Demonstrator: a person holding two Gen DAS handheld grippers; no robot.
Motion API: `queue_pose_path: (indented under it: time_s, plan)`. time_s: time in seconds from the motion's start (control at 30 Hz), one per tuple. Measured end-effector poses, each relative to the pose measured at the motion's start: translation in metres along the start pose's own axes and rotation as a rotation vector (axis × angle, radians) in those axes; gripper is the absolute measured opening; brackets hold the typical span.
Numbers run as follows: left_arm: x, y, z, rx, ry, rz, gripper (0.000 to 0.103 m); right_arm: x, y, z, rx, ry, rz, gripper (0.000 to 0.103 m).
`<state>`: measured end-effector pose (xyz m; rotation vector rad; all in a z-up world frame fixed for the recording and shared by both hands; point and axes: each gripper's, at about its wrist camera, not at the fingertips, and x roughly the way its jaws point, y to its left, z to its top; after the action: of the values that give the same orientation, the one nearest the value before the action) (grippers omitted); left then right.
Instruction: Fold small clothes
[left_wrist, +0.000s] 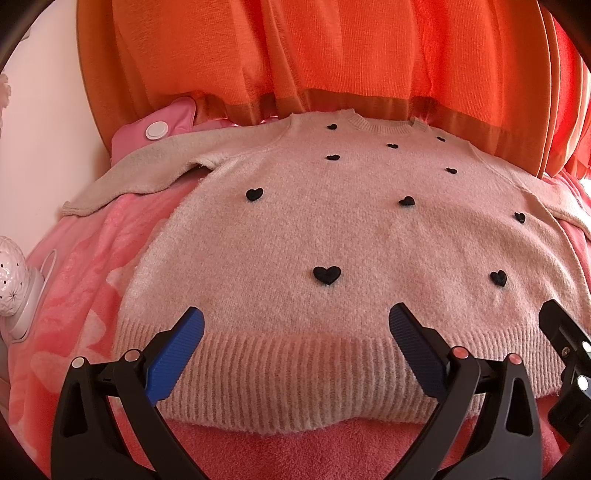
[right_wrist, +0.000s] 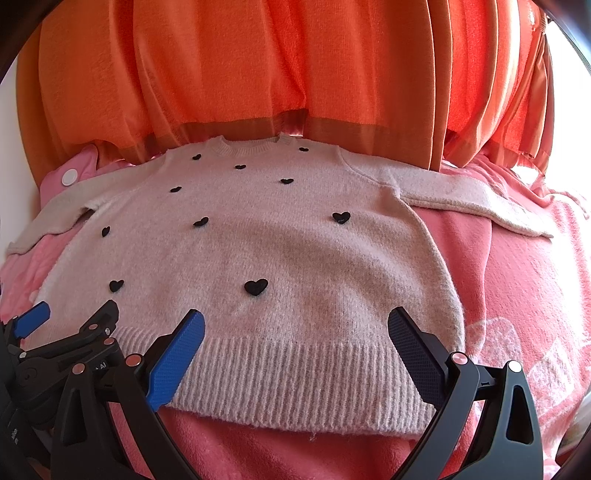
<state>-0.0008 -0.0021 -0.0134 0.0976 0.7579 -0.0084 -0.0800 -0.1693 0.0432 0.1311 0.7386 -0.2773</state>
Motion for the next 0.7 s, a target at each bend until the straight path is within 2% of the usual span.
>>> queue_pose_path:
  time_s: [0.17, 0.27, 0.4, 0.53, 0.6, 0.7]
  plan:
    - [0.000, 0.000, 0.001, -0.009, 0.006, -0.014, 0.098, 0.000, -0.003, 0.003, 0.008, 0.008, 0.016, 0.098]
    - [-0.006, 0.009, 0.008, -0.038, 0.000, -0.062, 0.098, -0.001, -0.040, 0.023, 0.135, 0.051, 0.098, 0.098]
    - [-0.011, 0.035, 0.030, -0.092, 0.009, -0.173, 0.098, 0.009, -0.153, 0.058, 0.436, 0.026, 0.080, 0.098]
    - [-0.002, 0.057, 0.061, -0.169, 0.009, -0.165, 0.098, 0.062, -0.273, 0.072, 0.650, 0.069, -0.040, 0.098]
    - [0.007, 0.061, 0.076, -0.211, 0.024, -0.172, 0.098, 0.094, -0.329, 0.069, 0.761, 0.117, -0.114, 0.093]
    - [0.024, 0.060, 0.097, -0.259, 0.026, -0.169, 0.098, 0.123, -0.387, 0.062, 0.885, 0.128, -0.216, 0.085]
